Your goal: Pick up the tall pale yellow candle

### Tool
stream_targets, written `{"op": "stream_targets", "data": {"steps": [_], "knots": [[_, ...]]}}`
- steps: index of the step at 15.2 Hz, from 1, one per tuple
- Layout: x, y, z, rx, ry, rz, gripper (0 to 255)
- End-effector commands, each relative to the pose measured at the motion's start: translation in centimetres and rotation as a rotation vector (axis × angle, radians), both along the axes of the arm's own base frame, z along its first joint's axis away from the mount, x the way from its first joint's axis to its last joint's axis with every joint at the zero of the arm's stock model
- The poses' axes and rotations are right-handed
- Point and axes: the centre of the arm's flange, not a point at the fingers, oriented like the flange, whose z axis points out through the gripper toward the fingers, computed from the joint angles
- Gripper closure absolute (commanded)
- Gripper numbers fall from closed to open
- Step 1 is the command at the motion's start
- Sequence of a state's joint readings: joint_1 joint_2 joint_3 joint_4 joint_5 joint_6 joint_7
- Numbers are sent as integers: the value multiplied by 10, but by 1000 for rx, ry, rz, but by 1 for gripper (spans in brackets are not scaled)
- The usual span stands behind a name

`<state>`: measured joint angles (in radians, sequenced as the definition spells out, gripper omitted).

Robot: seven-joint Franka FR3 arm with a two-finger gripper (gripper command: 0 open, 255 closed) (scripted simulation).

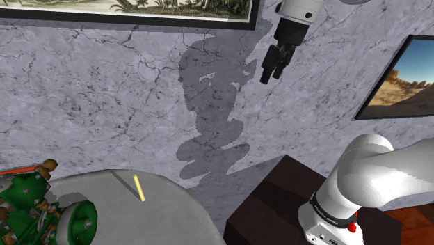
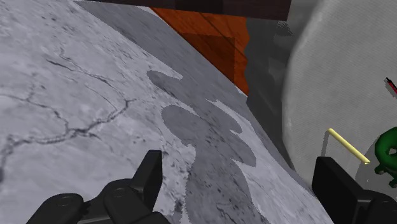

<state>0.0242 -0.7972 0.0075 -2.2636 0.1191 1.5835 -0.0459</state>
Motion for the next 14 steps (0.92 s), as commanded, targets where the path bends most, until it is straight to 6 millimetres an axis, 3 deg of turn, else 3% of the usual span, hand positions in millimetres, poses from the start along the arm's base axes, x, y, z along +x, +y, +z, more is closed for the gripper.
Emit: {"op": "stream_targets", "data": {"steps": [1,14], "knots": [[0,0,0,0,0,0,0],[65,133,-90,-31,-27,34,0]]}}
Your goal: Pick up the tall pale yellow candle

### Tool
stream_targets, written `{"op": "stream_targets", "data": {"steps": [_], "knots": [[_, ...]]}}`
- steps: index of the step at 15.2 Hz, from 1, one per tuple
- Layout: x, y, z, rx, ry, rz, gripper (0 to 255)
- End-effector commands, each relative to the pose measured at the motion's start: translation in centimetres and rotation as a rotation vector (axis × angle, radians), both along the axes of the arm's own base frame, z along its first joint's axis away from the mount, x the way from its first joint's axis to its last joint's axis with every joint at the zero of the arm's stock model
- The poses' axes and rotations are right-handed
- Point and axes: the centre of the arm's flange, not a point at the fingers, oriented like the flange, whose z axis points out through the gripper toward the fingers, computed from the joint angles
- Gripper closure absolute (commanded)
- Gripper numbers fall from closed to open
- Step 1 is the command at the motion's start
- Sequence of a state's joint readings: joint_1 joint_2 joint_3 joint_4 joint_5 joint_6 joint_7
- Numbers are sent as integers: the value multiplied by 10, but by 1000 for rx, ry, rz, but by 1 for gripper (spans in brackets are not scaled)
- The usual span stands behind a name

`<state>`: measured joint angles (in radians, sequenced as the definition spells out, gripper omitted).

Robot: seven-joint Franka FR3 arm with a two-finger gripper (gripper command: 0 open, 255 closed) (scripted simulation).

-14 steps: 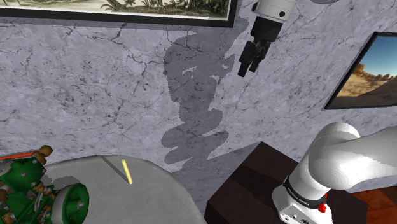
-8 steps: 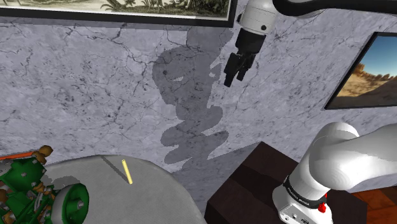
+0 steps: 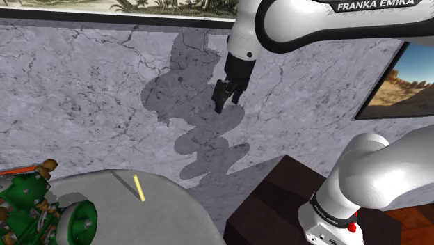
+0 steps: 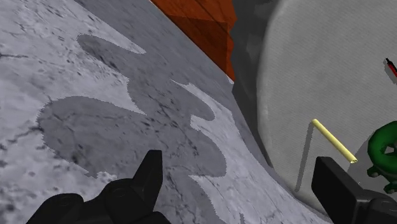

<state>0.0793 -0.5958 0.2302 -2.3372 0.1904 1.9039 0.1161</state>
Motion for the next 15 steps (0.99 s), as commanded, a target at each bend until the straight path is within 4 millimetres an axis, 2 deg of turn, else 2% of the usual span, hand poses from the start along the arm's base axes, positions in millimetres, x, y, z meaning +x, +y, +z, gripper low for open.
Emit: {"op": "stream_targets", "data": {"steps": [1,15], "knots": [[9,20,-16,-4,-5,5,0],[77,163,-116,-37,-35,42,0]]}}
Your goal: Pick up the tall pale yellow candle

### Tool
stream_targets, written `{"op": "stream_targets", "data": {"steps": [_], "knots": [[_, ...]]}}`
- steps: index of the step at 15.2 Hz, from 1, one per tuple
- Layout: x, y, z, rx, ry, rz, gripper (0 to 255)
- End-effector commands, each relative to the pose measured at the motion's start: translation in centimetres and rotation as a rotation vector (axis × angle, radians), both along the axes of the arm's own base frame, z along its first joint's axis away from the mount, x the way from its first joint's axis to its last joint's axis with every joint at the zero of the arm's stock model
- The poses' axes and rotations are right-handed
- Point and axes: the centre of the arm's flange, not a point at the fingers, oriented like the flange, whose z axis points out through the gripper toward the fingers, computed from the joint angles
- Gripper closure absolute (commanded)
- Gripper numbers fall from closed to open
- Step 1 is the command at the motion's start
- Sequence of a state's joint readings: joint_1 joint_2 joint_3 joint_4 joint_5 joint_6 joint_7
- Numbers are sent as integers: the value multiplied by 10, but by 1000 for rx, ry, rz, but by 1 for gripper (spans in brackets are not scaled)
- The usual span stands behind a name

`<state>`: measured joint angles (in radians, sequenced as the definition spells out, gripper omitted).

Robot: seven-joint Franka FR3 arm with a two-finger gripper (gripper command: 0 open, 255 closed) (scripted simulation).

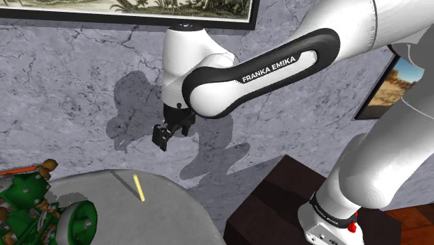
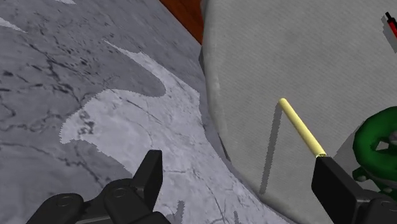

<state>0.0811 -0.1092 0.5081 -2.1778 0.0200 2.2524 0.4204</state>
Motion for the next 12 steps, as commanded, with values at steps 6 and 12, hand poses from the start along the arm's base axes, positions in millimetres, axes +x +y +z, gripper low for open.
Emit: {"op": "stream_targets", "data": {"steps": [6,12], "knots": [[31,69,-50,-16,-15,18,0],[59,130,-94,-30,-28,34,0]]}}
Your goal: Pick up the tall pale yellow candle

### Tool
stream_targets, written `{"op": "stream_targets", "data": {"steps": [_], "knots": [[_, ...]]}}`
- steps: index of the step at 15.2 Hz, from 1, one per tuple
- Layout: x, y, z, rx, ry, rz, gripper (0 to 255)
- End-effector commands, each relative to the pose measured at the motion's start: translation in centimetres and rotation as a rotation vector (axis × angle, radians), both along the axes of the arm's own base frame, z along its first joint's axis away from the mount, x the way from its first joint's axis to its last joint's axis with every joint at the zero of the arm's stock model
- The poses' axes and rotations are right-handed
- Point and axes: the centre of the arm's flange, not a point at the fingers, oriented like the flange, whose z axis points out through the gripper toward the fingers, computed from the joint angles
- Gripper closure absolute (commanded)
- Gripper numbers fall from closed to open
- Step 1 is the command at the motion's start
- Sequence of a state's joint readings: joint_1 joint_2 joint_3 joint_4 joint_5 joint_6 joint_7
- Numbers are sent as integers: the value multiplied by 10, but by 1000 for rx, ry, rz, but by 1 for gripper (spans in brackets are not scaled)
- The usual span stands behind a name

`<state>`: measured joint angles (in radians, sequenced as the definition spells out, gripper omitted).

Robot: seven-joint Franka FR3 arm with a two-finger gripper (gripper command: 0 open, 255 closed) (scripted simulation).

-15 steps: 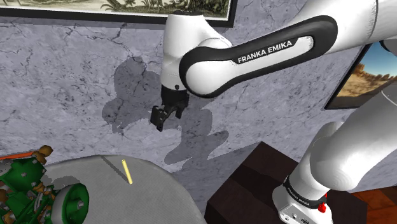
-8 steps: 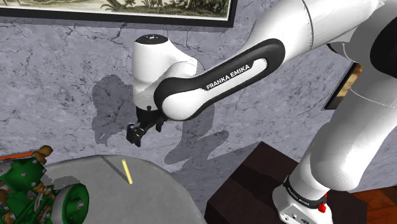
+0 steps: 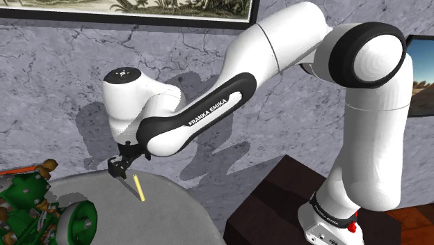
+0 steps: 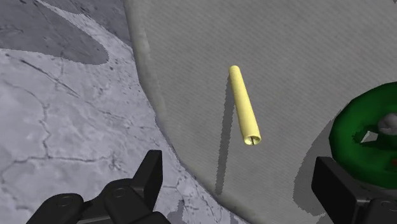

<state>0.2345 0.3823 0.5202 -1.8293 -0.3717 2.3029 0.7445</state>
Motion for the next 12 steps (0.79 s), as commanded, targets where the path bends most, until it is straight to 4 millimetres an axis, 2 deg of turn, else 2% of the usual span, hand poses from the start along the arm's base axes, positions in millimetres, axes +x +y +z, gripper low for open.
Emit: {"op": "stream_targets", "data": {"steps": [1,8,10,11,12], "knots": [[5,15,-12,-5,-5,4,0],[5,15,-49,-5,-5,4,0],[5,15,-52,-5,-5,4,0],[5,16,-51,-5,-5,4,255],[5,16,-51,-5,-5,4,255]]}}
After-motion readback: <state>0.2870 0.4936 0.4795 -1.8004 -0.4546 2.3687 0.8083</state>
